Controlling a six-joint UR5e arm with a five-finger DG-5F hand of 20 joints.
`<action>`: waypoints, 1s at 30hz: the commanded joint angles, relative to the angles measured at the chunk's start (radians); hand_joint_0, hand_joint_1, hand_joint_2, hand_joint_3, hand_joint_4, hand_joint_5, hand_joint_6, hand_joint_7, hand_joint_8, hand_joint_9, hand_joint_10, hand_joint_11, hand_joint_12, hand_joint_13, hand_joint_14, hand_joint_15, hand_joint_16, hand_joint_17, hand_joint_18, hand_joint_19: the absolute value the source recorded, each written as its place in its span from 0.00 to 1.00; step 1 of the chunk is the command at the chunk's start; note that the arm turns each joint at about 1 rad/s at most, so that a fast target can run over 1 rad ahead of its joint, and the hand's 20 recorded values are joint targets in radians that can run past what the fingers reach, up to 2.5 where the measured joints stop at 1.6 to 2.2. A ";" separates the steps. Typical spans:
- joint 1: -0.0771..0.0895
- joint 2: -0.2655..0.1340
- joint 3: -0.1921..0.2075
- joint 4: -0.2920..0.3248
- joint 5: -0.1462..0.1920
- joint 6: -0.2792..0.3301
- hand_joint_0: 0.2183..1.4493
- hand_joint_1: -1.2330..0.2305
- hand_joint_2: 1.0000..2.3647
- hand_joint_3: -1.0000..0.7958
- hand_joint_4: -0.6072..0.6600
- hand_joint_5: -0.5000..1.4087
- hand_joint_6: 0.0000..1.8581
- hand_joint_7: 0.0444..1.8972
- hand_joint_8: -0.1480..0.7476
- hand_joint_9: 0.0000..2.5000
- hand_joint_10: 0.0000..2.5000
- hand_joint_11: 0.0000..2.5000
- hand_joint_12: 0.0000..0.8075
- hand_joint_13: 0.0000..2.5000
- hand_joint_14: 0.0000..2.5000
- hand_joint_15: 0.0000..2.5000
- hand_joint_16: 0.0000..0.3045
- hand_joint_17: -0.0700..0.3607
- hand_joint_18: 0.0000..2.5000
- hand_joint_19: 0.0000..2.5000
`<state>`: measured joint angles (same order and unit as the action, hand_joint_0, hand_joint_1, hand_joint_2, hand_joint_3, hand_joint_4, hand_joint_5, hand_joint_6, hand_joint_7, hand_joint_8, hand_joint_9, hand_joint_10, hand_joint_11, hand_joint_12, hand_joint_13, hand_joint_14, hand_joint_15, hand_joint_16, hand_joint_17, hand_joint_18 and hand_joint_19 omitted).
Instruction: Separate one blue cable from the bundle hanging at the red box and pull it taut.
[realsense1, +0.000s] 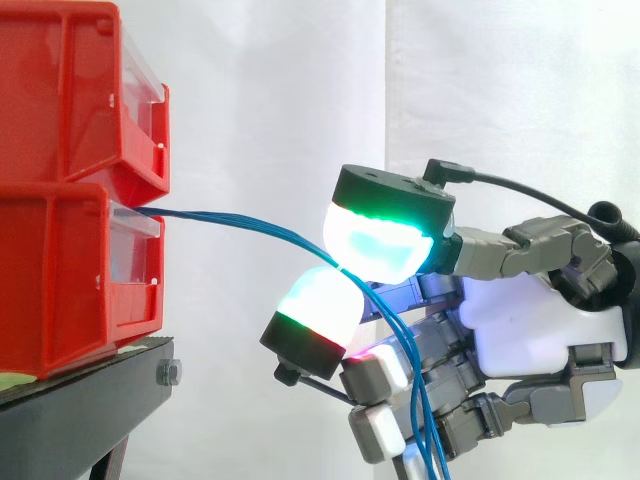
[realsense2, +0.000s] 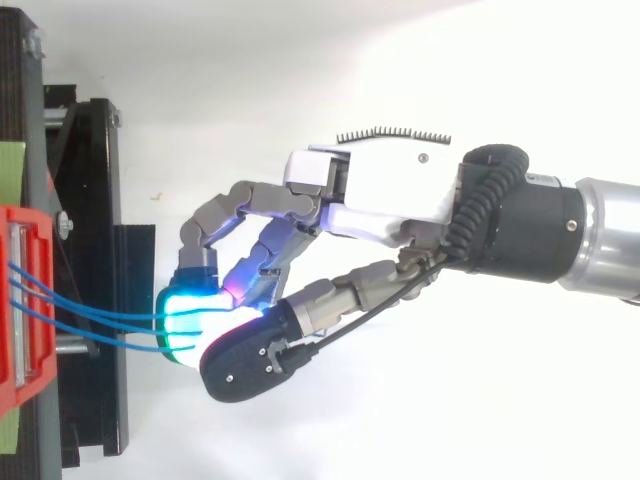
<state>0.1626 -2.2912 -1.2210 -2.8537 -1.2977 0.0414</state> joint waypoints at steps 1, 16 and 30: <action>0.000 -0.001 0.000 0.001 0.000 0.000 0.36 0.31 0.00 0.28 0.55 0.15 0.47 0.52 0.48 0.35 0.01 0.40 0.44 0.33 0.01 0.32 0.13 0.37 0.32 0.26; 0.000 0.001 0.002 0.005 0.000 -0.003 0.27 0.52 0.00 0.28 0.57 0.15 0.46 0.52 0.51 0.36 0.01 0.40 0.45 0.33 0.01 0.32 0.15 0.40 0.30 0.29; 0.002 0.001 0.000 0.004 0.005 -0.003 0.35 0.33 0.01 0.45 0.49 0.15 0.47 0.54 0.50 0.36 0.01 0.41 0.43 0.34 0.01 0.34 0.15 0.40 0.32 0.29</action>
<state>0.1643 -2.2909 -1.2209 -2.8514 -1.2932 0.0394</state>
